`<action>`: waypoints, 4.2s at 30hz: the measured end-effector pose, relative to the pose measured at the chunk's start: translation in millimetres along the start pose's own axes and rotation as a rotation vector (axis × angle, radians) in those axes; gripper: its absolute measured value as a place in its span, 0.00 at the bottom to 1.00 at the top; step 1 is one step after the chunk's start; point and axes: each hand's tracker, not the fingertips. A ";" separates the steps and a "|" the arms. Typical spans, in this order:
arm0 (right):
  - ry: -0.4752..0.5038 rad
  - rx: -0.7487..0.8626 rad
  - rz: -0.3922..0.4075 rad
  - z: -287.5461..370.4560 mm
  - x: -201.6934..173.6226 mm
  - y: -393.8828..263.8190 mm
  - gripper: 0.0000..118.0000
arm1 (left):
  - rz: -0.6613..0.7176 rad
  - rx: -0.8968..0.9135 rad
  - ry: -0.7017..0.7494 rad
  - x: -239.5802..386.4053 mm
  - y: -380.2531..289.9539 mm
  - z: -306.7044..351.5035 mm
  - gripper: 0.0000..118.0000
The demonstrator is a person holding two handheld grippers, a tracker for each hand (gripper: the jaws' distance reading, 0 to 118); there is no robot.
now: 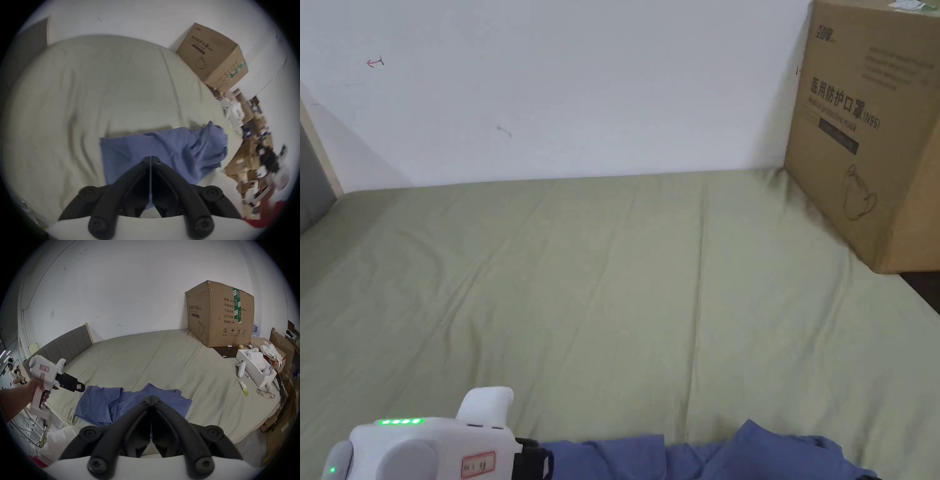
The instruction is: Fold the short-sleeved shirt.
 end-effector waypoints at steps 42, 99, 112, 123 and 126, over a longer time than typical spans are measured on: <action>0.027 -0.008 0.094 -12.7 -21.5 27.1 0.00 | 0.543 -0.081 -0.657 -145.0 -67.3 -19.2 1.00; 0.148 -0.008 -0.139 -4.6 29.3 3.6 0.00 | 0.236 -0.137 -0.270 59.4 39.1 -25.2 0.94; 0.110 -0.065 -0.117 -2.5 22.4 1.5 0.00 | -0.129 -0.143 -0.245 149.5 0.5 -107.0 0.03; 0.204 -0.051 -0.126 6.4 15.5 7.1 0.00 | 0.056 -0.089 -0.410 135.4 -19.6 -92.5 0.02; 0.416 0.069 -0.166 23.7 15.0 23.8 0.00 | 0.004 0.135 -0.308 111.7 -13.1 -17.9 0.02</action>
